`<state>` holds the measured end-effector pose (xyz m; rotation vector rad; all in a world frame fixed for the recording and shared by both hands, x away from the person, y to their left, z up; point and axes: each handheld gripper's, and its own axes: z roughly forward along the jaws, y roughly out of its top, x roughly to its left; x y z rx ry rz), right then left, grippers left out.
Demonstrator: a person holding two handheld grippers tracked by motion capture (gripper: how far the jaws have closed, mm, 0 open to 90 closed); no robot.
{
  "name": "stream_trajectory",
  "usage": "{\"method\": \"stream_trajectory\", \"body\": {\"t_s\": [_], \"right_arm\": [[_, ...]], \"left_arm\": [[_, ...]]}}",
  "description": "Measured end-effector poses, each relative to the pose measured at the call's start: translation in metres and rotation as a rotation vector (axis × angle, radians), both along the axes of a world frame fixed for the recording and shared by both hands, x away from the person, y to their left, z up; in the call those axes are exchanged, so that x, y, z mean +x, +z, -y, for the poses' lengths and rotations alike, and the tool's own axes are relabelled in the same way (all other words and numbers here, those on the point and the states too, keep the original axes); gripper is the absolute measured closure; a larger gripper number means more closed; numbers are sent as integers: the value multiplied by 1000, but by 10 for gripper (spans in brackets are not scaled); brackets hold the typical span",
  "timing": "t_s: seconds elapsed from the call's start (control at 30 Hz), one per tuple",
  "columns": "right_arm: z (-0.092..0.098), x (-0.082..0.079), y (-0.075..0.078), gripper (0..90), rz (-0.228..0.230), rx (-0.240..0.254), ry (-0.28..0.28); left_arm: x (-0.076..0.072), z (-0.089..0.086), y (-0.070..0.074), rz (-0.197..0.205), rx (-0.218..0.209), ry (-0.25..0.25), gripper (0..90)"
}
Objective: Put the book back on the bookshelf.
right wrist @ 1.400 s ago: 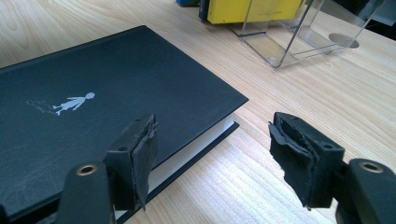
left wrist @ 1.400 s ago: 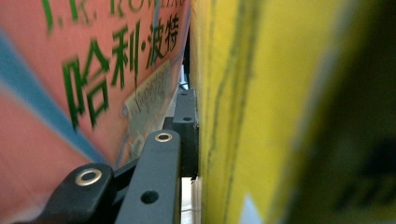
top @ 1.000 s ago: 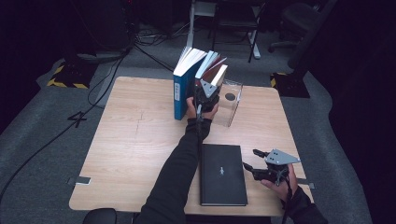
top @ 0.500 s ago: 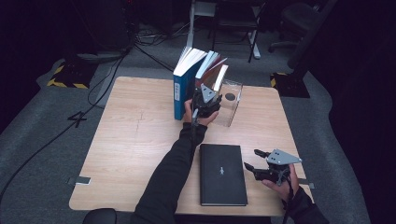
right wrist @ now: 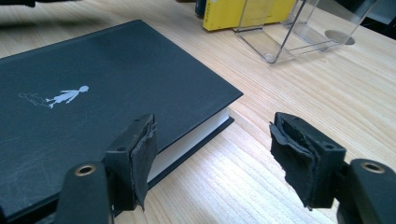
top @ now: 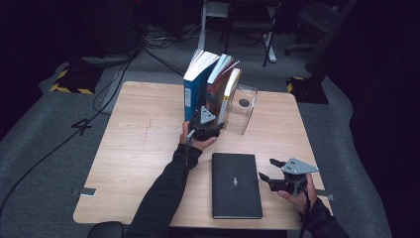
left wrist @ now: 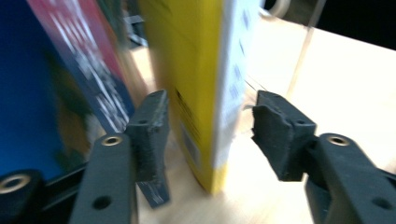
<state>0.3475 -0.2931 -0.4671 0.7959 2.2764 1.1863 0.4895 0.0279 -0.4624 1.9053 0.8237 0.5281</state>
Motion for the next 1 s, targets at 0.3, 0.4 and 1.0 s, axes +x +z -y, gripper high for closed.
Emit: {"method": "stream_trajectory", "body": {"t_s": [0.3, 0.4, 1.0], "right_arm": [[-2, 1, -2, 321, -7, -13, 6], [-1, 0, -1, 322, -5, -13, 5], [4, 0, 1, 321, -1, -6, -3]], "left_arm": [[3, 3, -14, -48, -8, -8, 696], [6, 4, -15, -51, -13, -2, 702], [9, 16, -7, -32, 48, 5, 670]]}}
